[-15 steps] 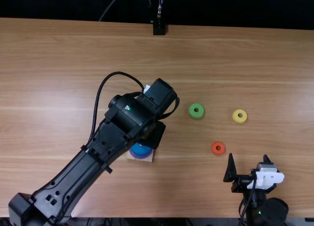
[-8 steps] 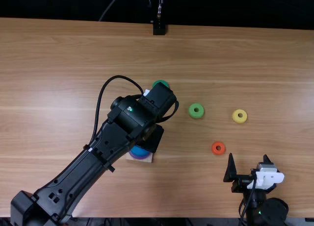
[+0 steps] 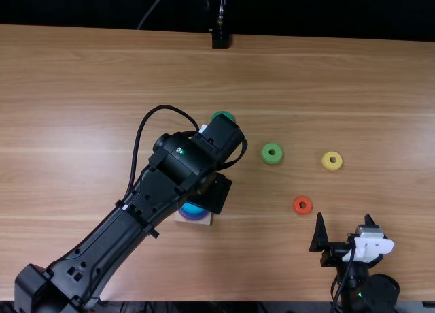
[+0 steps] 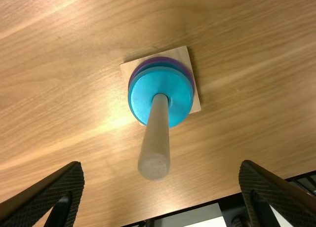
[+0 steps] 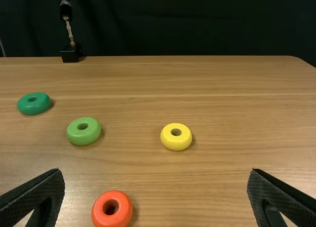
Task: Build the Hanoi tower: stack the rings onto the peg from bottom to top in this color order: purple, dark blue, light blue, dark green, light green, yellow, orange.
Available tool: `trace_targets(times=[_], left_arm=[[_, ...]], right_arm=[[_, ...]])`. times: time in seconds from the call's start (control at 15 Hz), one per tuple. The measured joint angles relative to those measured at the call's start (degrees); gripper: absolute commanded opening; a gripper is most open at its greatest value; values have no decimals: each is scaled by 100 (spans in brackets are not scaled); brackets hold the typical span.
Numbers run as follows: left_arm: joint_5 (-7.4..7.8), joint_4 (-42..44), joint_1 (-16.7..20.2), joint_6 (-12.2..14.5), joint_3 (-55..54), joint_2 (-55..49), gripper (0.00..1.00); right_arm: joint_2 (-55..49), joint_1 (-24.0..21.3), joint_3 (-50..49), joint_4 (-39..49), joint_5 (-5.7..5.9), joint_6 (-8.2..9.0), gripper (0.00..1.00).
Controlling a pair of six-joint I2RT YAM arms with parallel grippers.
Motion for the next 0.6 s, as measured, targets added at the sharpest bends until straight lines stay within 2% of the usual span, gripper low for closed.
trace_targets(times=[0.13,0.27,0.47,0.6], left_arm=[[46,0,170,0,2,-15,100],[33,57,577,7,2,-170,100],[39,1215,1342,20,-22,-833,100],[42,1727,1821,17,-573,-1462,100]], right_arm=[[2,0,0,4,0,0,100],[2,0,2,4,2,2,100],[0,0,2,0,0,2,100],[0,2,0,4,0,0,100]])
